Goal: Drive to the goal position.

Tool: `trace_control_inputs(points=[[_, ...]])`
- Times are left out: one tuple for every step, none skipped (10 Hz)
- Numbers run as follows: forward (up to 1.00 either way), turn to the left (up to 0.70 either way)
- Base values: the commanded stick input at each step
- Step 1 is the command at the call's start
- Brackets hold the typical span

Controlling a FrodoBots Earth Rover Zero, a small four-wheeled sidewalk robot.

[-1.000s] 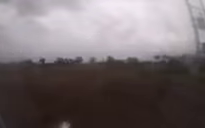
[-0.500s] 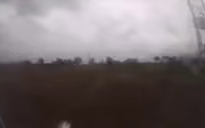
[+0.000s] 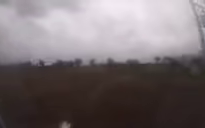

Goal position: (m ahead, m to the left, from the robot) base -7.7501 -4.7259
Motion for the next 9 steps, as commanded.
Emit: trace_control_inputs(points=[[0.70, 0.00], [0.70, 0.00], [0.70, 0.00], [0.70, 0.00], [0.70, 0.00], [0.70, 0.00], [0.70, 0.00], [0.70, 0.00], [0.70, 0.00]])
